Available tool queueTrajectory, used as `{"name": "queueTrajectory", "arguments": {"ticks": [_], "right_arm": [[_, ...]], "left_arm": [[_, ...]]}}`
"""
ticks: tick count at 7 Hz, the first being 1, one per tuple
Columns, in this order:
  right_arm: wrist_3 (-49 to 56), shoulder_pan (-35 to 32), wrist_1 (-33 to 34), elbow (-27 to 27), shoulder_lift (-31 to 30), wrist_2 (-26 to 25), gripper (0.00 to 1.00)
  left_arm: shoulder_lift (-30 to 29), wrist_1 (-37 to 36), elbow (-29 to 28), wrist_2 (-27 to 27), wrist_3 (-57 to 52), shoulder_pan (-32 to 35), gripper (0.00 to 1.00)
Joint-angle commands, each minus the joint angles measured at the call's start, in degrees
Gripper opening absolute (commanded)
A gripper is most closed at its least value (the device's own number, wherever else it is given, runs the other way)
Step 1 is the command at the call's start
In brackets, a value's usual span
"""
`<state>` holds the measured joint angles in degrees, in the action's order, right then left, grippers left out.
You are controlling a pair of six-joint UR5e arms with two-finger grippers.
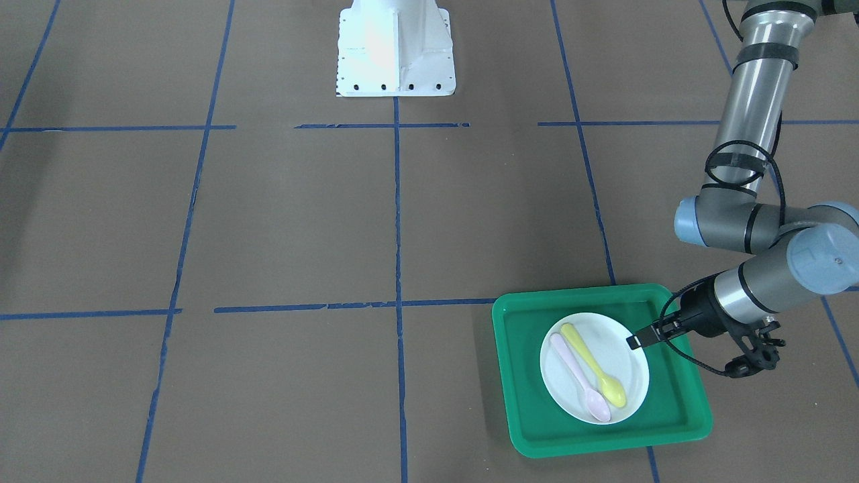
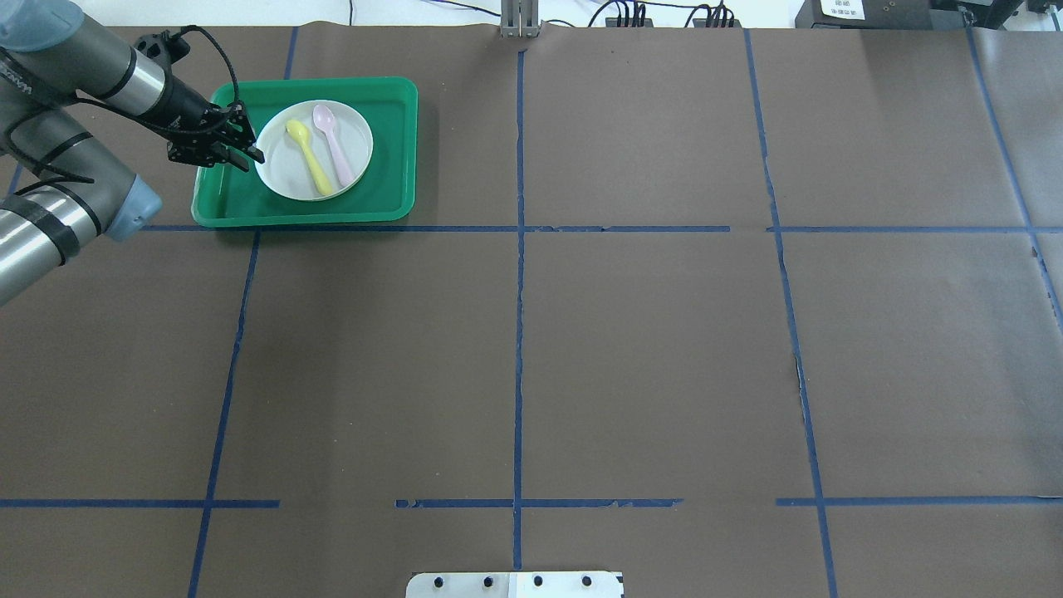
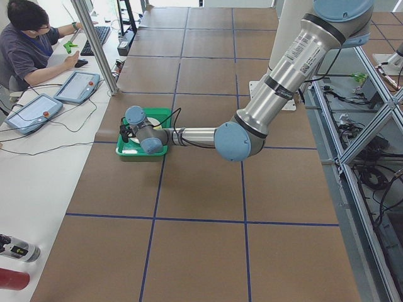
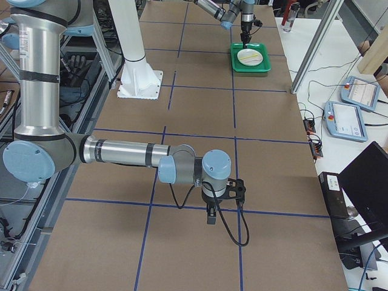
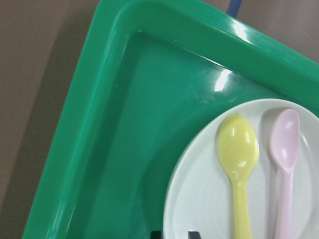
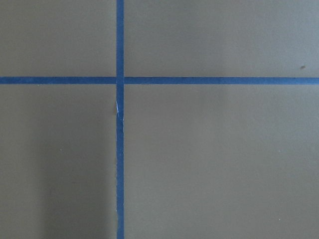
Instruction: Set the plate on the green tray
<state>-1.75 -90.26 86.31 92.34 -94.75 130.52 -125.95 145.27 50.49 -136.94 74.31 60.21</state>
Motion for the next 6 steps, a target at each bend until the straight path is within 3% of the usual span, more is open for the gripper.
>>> {"name": "queueTrajectory", "arguments": {"ticks": [1, 2, 3, 4, 6], "right_arm": [[0.00, 0.00, 0.00, 0.03, 0.09, 0.00, 1.00], [0.00, 0.00, 0.00, 0.03, 0.00, 0.00, 1.00], [0.08, 0.00, 0.00, 0.03, 0.00, 0.00, 1.00], [0.00, 0.00, 0.00, 0.03, 0.00, 0.00, 1.00], [0.00, 0.00, 0.00, 0.03, 0.00, 0.00, 1.00]], "left_arm": [[0.27, 0.28, 0.65, 0.10, -0.30, 0.08, 1.00], [0.70, 0.02, 1.79, 0.01, -0.65, 1.13, 1.00], [4.19, -1.03, 8.50, 0.01, -0.74, 2.44, 1.00], [6.14, -6.09, 14.31, -0.25, -2.75, 4.37, 1.00], [9.22, -23.27, 26.62, 0.27, -14.82, 8.50, 1.00]]}}
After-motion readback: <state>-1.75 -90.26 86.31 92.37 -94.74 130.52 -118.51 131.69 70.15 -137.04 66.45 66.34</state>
